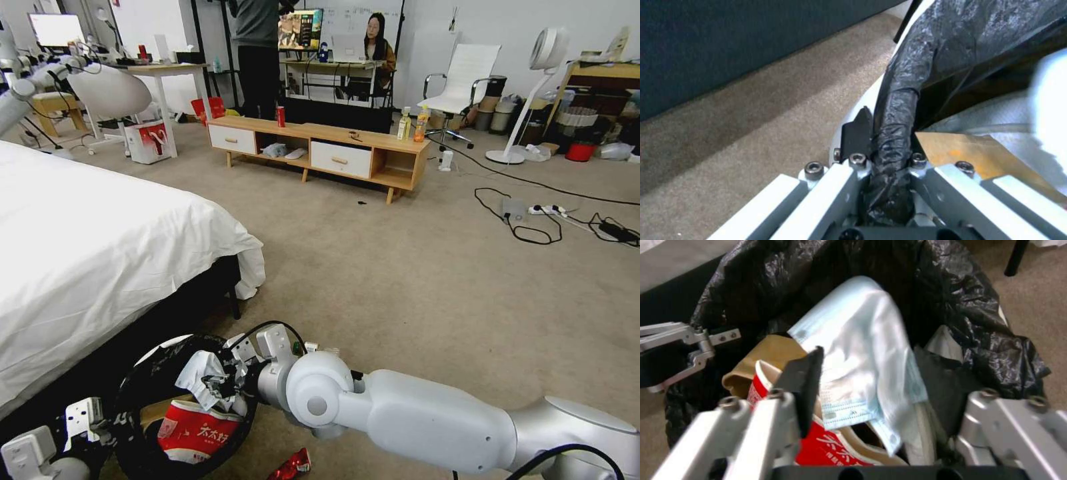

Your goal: Pick up the trash bin and place the garbage on the floor into it.

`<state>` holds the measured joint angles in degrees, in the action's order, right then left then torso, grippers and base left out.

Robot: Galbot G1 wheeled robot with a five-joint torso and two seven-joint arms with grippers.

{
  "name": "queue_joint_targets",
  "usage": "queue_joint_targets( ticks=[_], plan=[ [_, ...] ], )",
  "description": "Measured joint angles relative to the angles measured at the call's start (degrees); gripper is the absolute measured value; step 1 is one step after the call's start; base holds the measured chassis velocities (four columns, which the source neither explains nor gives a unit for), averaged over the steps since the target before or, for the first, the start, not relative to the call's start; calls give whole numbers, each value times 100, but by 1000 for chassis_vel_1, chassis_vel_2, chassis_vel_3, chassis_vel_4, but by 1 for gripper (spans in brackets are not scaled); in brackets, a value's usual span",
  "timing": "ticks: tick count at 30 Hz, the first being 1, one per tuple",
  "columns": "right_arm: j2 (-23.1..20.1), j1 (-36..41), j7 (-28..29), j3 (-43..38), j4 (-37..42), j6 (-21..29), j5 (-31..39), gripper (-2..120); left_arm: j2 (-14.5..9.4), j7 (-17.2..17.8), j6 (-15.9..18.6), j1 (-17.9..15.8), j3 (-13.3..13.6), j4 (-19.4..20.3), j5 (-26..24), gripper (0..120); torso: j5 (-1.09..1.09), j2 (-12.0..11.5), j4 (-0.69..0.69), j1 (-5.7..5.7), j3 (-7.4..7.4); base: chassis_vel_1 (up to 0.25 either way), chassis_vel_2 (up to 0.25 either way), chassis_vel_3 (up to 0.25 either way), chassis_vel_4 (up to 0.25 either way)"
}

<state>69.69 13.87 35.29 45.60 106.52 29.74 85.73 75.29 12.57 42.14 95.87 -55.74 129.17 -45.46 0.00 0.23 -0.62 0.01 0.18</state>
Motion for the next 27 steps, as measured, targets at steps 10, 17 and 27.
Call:
queue_joint_targets(
  ticks=[10,17,27],
  plan=[
    [-27,-5,32,-80,56,11,14,96,0,-8,0,3,-3,-12,1,2,0,0,0,0,0,0,0,0,0],
    [-98,31,86,-345,299,-10,-30,100,3,-12,0,1,-5,-49,34,2,0,0,0,0,0,0,0,0,0],
    [-747,229,-318,-1445,1047,-551,-402,100,-23,-16,0,63,-85,-71,54,2,1,0,0,0,0,0,0,0,0]
  ],
)
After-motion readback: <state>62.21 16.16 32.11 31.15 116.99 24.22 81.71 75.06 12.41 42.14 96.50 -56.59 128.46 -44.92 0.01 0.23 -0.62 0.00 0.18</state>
